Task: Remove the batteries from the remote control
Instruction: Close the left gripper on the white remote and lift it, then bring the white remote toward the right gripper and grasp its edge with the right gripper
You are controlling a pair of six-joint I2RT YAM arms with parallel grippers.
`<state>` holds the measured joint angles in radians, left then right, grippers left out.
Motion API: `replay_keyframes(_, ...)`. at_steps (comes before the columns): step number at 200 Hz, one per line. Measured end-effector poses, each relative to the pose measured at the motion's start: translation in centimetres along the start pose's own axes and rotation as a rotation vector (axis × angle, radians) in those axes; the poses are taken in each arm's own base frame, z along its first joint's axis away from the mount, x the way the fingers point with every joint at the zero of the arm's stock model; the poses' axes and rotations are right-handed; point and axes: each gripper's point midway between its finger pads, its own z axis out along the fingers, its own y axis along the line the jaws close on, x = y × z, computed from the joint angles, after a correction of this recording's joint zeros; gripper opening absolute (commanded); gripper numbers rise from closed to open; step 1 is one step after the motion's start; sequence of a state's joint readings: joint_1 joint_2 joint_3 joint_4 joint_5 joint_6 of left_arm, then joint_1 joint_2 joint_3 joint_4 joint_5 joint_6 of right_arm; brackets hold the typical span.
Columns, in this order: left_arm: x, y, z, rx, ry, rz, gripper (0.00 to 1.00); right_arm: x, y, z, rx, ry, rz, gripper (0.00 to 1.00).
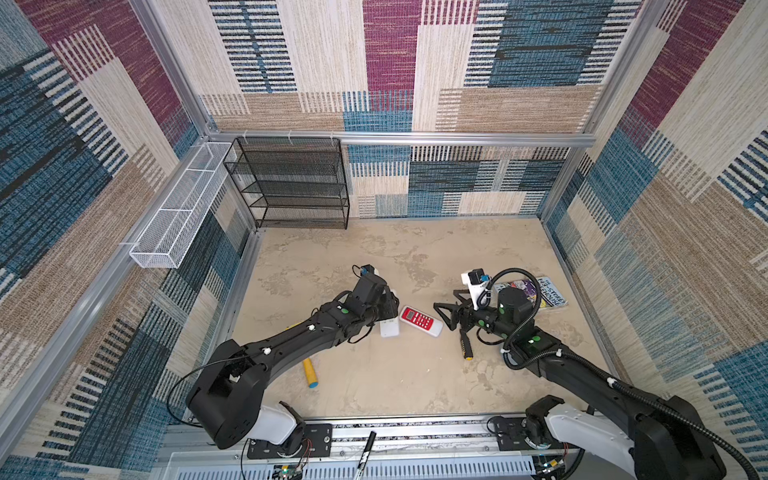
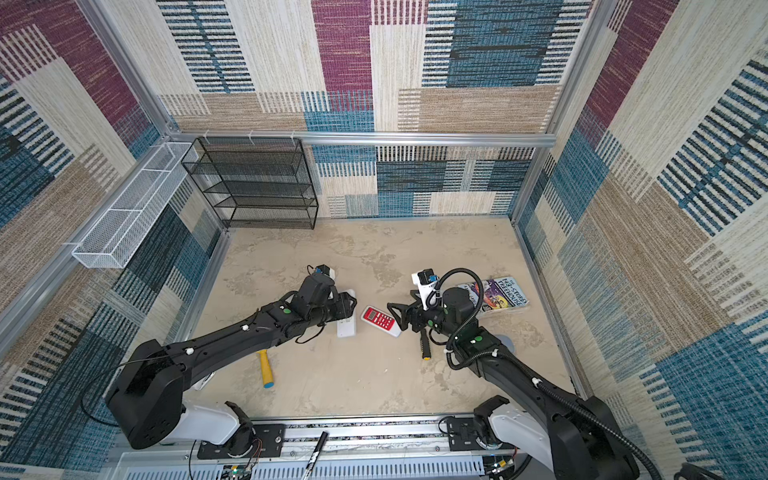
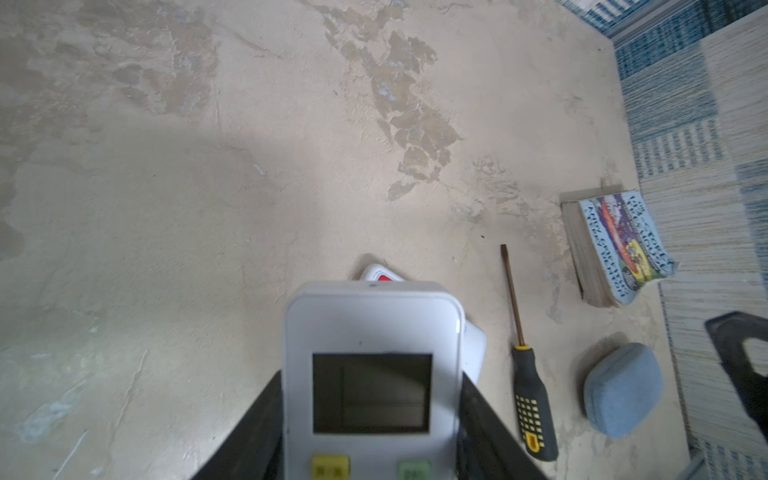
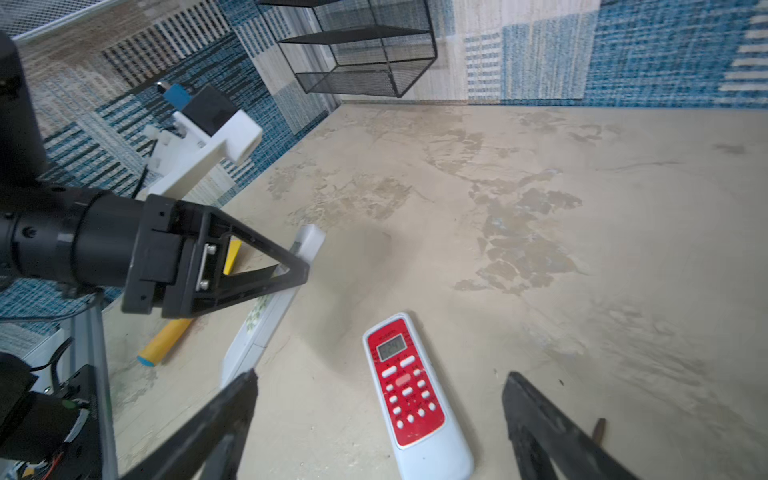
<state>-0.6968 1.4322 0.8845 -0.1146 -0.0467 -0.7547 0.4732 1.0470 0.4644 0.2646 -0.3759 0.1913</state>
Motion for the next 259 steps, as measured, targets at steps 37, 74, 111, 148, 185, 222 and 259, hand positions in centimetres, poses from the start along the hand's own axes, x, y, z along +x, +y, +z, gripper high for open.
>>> replay_keyframes(37,-1.3,-1.3,-1.3,0.073,-0.069,-0.013,0.33,0.5,3.3,2.1,-0.099,0.034,0.005,0.86)
replay_keyframes(74,-1.8,-1.6,-1.8,0.11,-0.113,-0.039,0.33,0.8,6.1,4.9,-0.157,0.07,-0.005,0.82)
replay_keyframes(111,-2.1,-1.6,-2.2,0.132,-0.147,-0.061,0.32,1.3,7.6,7.1,-0.174,0.098,0.009,0.73)
replay_keyframes(148,-3.0,-1.9,-2.9,0.152,-0.198,-0.072,0.32,1.8,7.6,8.2,-0.163,0.121,0.037,0.64)
replay_keyframes(185,-3.9,-2.2,-3.4,0.167,-0.242,-0.077,0.32,2.2,7.6,8.5,-0.163,0.133,0.053,0.58)
replay_keyframes(222,-3.9,-2.2,-3.3,0.187,-0.265,-0.079,0.31,2.0,8.1,8.5,-0.186,0.127,0.061,0.51)
replay_keyframes(259,-4.4,-2.6,-3.6,0.224,-0.302,-0.083,0.31,2.0,8.5,8.7,-0.203,0.126,0.071,0.33)
